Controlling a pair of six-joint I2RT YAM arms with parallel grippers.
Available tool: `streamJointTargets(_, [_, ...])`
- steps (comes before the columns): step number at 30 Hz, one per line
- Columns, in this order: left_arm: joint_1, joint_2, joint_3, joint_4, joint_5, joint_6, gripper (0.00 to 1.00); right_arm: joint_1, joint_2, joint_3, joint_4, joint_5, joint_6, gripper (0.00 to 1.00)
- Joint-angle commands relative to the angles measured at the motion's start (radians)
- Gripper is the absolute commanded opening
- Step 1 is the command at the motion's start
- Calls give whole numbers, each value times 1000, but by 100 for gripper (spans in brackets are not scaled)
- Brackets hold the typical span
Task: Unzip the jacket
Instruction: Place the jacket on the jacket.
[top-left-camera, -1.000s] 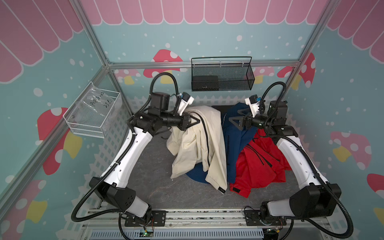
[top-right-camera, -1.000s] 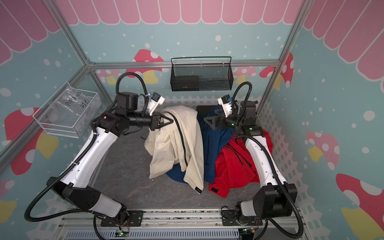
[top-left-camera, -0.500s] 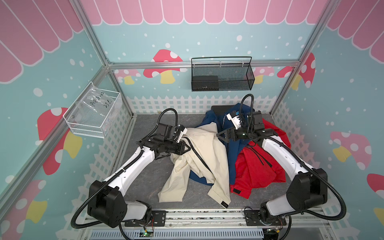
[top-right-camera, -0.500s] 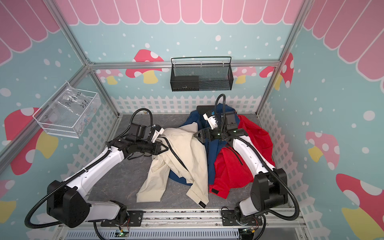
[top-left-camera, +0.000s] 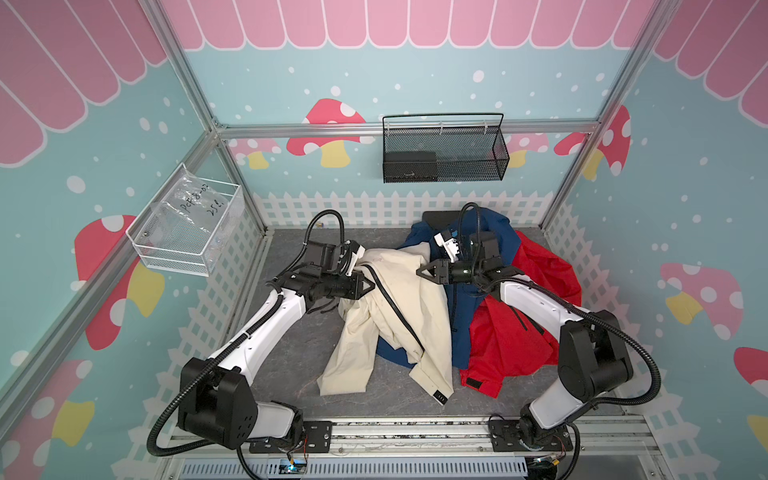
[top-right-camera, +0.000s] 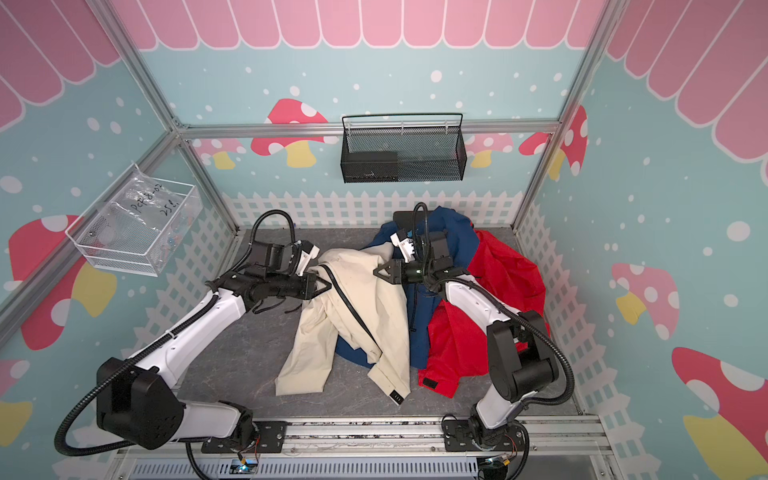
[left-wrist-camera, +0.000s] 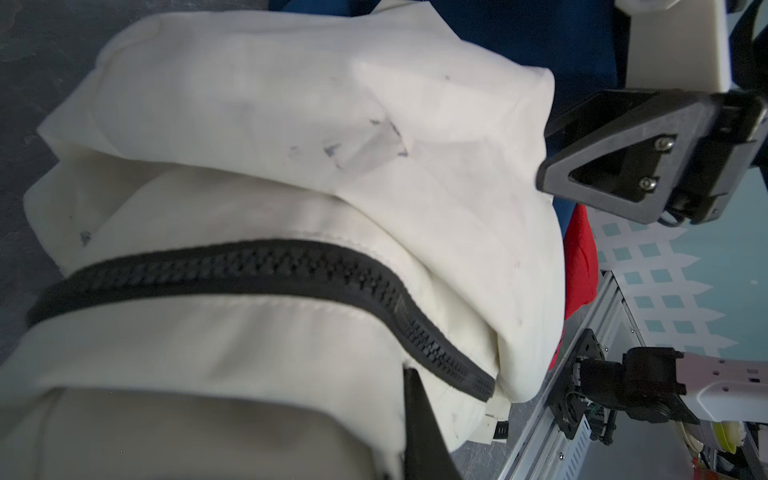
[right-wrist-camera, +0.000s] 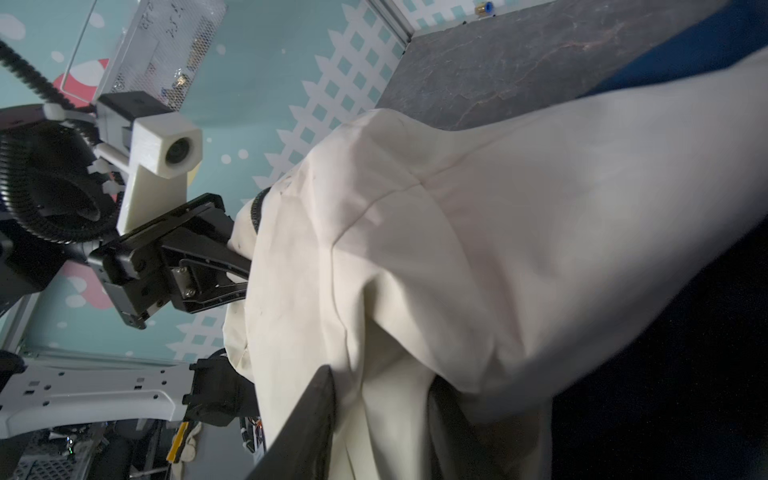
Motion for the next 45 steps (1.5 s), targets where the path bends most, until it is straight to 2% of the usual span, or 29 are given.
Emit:
streamJointTargets(1, [11, 39, 136, 17, -32, 47, 10, 3, 15, 117, 122, -36, 13, 0])
streamJointTargets(7, [69, 98, 536, -156, -116, 130, 2, -91, -67, 272, -16, 44, -114, 0])
streamJointTargets(10, [74, 84, 607, -215, -77, 159, 3, -138, -152, 256, -173, 105, -251, 0])
streamJointTargets(13, [65, 35, 477, -223, 12, 152, 10, -146, -234, 133, -321, 230, -362, 0])
streamJointTargets(17, [34, -37, 177, -188, -60, 142, 19, -152, -304, -104, -342, 326, -334, 1])
streamJointTargets(18, [37, -44, 110, -187, -82, 124, 26, -159, -321, -141, -343, 368, -317, 7])
streamJointTargets(19, [40, -48, 53, -187, -88, 114, 36, -165, -338, -162, -347, 408, -304, 18])
streamJointTargets(21, [53, -56, -14, -190, -105, 101, 55, -171, -358, -149, -365, 453, -310, 58])
streamJointTargets(22, [60, -61, -28, -198, -123, 98, 60, -173, -359, -124, -376, 457, -320, 67])
streamJointTargets(24, [101, -85, -28, -210, -147, 84, 69, -174, -338, -33, -421, 447, -350, 75])
streamJointTargets(25, [131, -97, -22, -207, -139, 68, 73, -173, -325, 12, -444, 433, -364, 77])
streamJointTargets(28, [266, -129, -14, -139, -11, -50, 78, -174, -289, 154, -509, 365, -430, 84])
streamJointTargets(30, [302, -129, -4, -90, 45, -118, 84, -174, -265, 229, -536, 335, -456, 87])
streamJointTargets(32, [316, -110, -5, -30, 71, -202, 86, -173, -226, 296, -555, 303, -466, 94])
streamJointTargets(36, [326, -18, 0, 33, 54, -352, 86, -167, -127, 406, -605, 274, -457, 98])
streamJointTargets(40, [329, 64, -47, 163, 92, -494, 86, -140, -73, 448, -582, 267, -426, 98])
streamJointTargets(45, [330, 188, -136, 499, 209, -697, 86, -88, 8, 479, -562, 258, -398, 98])
